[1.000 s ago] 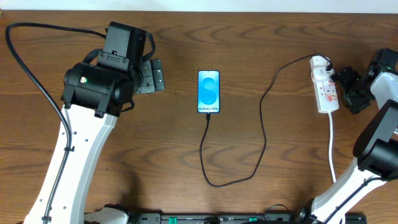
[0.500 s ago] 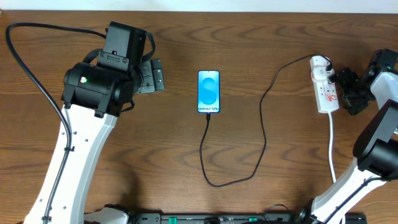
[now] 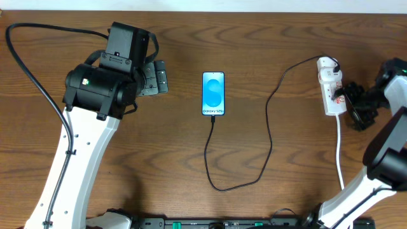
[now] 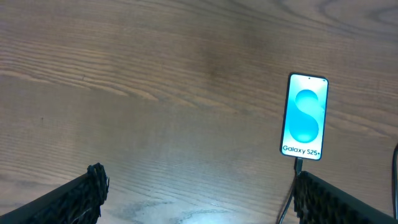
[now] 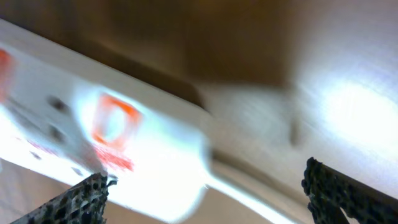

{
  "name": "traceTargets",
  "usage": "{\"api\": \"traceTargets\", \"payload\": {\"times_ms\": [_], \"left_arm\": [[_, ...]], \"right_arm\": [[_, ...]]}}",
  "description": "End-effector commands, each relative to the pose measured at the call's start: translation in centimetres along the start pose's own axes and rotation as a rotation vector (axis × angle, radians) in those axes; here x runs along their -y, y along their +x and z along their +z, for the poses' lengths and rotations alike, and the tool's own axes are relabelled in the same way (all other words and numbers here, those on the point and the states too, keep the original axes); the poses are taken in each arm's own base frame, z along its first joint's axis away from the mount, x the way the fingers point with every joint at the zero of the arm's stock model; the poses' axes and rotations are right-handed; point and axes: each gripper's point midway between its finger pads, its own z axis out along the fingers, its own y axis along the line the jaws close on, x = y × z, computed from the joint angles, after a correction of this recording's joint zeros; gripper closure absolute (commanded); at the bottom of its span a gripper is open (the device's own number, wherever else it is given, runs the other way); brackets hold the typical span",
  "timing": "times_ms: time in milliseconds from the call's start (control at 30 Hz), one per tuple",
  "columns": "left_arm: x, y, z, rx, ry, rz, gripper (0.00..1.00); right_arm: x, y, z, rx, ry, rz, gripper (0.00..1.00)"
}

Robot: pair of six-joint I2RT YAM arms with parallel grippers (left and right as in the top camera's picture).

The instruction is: Plug charger to phone and switch on socket

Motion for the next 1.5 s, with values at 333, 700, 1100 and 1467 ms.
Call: {"api": "traceTargets", "payload": {"times_ms": [333,700,1100,1467], "left_arm": [[-0.3,-0.2,0.1,0.002,-0.015,0.012,0.04],[-0.3,-0.2,0.1,0.002,-0.015,0.012,0.04],[-0.3,-0.2,0.1,0.002,-0.015,0.012,0.04],[-0.3,-0.2,0.1,0.002,-0.015,0.012,0.04]], "right_arm": [[1.4,6.9,-11.3,0.168,0.034,-0.189,0.01],[3.7,19.5,-11.0,0.274,-0.103,-0.502,0.01],[6.6,25.4,-17.3,0.518,-0.410,-0.724,0.01],[6.9,26.3,-18.4,0.506,-0.522,-0.609,0.01]]}}
